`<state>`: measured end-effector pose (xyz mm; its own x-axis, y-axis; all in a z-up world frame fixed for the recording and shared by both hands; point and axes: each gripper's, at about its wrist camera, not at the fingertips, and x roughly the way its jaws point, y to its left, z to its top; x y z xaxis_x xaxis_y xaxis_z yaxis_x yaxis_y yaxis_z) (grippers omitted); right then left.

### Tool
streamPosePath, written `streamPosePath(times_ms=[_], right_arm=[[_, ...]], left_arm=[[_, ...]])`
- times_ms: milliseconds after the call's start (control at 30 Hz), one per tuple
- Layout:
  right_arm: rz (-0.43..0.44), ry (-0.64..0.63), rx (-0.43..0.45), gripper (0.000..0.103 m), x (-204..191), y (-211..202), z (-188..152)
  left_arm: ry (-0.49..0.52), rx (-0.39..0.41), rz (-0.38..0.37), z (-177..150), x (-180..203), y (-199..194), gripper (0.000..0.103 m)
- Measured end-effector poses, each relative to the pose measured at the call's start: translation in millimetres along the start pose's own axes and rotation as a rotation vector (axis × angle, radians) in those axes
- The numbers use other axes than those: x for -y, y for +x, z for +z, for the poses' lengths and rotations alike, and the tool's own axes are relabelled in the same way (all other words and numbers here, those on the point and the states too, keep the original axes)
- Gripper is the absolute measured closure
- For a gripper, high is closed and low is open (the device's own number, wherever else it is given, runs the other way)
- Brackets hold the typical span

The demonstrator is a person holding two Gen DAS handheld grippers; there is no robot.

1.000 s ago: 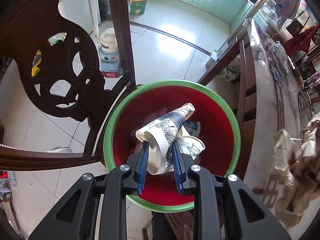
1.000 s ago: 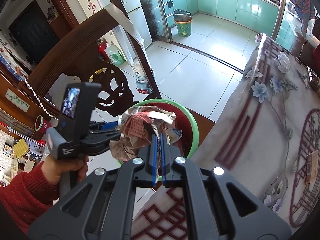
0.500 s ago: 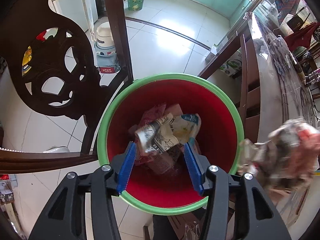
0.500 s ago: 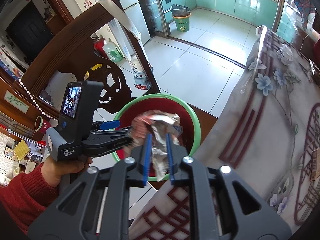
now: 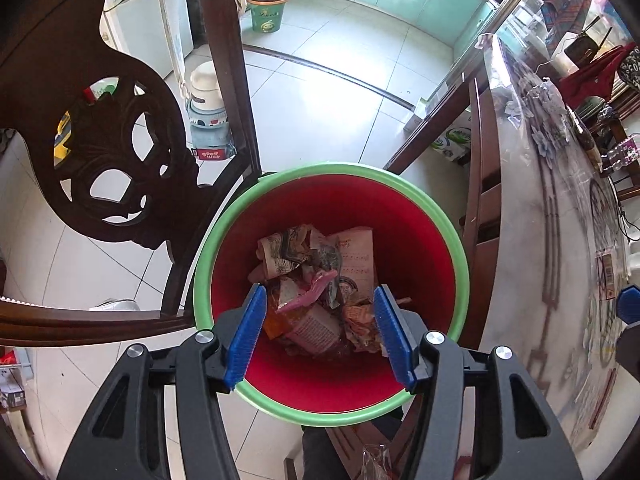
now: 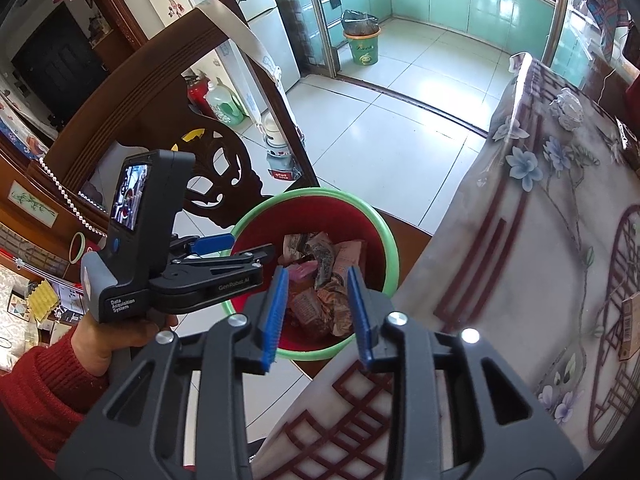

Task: Collect trash
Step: 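Open both grippers to drop the cup and crumpled paper into the bucket, then move both grippers back over the table toward the remaining trash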

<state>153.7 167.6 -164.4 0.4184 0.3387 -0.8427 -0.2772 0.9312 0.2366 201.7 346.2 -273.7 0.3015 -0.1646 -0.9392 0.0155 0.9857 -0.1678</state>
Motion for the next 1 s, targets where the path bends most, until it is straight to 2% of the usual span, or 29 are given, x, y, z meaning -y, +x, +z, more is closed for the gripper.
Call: streamPosePath(times_ms=[67, 133, 167, 400, 500, 567, 767, 1000], right_arm=[[0.003, -0.002, -0.002, 0.072, -1.3, 0.2, -0.7], [0.004, -0.002, 0.001, 0.057, -2.7, -0.4, -1.9], [0.005, -0.003, 0.003, 0.055, -3.0, -1.1, -2.4], [-0.006, -0.025, -0.014, 0.053, -5.4, -3.1, -10.0], [-0.020, -0.025, -0.014, 0.047, -1.3, -7.4, -15.1], [-0.031, -0.024, -0.015, 0.047, 3.3, -11.5, -19.0], [-0.074, 0.005, -0.008, 0.047, 23.1, -28.6, -34.4], [-0.104, 0.082, 0.008, 0.045, 49.7, -49.1, -56.4]], left_arm=[[0.003, 0.007, -0.001, -1.2, 1.0, -3.3, 0.050], [0.009, 0.013, 0.008, -2.3, 2.2, -6.2, 0.049], [0.011, 0.015, 0.011, -3.0, 2.7, -7.2, 0.049], [-0.006, 0.036, 0.000, -6.5, 0.9, -17.2, 0.049], [-0.008, 0.048, -0.002, -8.4, 2.8, -24.6, 0.049], [0.003, 0.063, -0.006, -9.5, 6.1, -30.8, 0.048], [0.015, 0.094, -0.050, -10.2, 22.2, -49.6, 0.047], [0.077, 0.110, -0.104, -13.0, 62.5, -64.8, 0.046]])
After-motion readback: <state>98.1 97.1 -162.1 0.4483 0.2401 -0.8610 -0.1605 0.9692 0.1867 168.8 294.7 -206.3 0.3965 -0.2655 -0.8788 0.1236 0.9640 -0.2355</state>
